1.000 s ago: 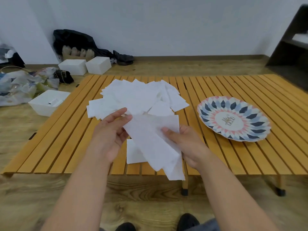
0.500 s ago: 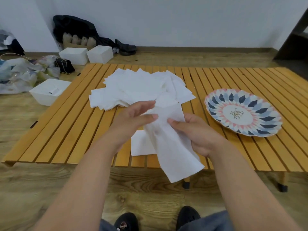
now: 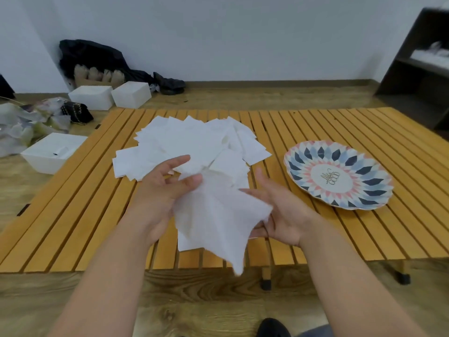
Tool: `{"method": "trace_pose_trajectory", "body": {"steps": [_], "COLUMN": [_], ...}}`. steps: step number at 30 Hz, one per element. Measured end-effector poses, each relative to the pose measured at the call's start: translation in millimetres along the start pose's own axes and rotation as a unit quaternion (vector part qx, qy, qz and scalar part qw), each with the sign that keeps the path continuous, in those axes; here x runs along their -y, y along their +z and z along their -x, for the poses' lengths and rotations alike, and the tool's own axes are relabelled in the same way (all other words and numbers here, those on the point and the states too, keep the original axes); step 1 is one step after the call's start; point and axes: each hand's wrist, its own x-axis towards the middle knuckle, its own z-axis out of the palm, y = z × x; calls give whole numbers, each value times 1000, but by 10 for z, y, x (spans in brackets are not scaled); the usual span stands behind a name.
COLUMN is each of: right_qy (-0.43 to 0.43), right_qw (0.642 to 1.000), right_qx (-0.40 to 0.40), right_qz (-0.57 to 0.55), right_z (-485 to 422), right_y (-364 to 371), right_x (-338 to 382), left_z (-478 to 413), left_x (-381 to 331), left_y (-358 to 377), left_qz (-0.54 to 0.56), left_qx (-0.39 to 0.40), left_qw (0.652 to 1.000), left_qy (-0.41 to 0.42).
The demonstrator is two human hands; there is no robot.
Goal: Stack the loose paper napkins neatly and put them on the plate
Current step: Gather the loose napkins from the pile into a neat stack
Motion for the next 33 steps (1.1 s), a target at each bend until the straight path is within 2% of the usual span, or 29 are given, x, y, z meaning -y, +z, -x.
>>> {"method": "trace_pose_trajectory", "body": {"steps": [2,4,7,10,13,21,26,30,33], "right_qy": [-18,-71,-155,-202,-236,-261,-292,-290,-286], "right_qw": [999,997,984,969,955,930,914,906,900], "right_qx": [2,-12,-68,-138,-157,-213,-228,-238,-232], "right_qz": [-32,-38,-50,25,84,143,166,198,233], "right_z": [7,-8,-46,-63,-56,-67,-41,-56,-52], "right_y": [-13,-4,-2,1,12,0,-6,-20,-36], "right_x": [16,24,17,7,13,12,31,15,20], "left_z": [-36,-47,-47,-52,-47,-47,-58,-69,-66], "left_x": [28,40,54,54,43,30,24,43,51], "left_y": [-38,-60,-68,-67,-70,-75,-86,-92,-98], "left_qz": [22,22,-7,-50,-73,-127,-177,-253,-263], "left_qx": [-50,-71,-59,-30,-12,-16,-30,-55,-51], "left_qw": [999,997,998,998,997,991,980,958,955], "left_qy": [0,3,12,17,14,50,90,120,128]}}
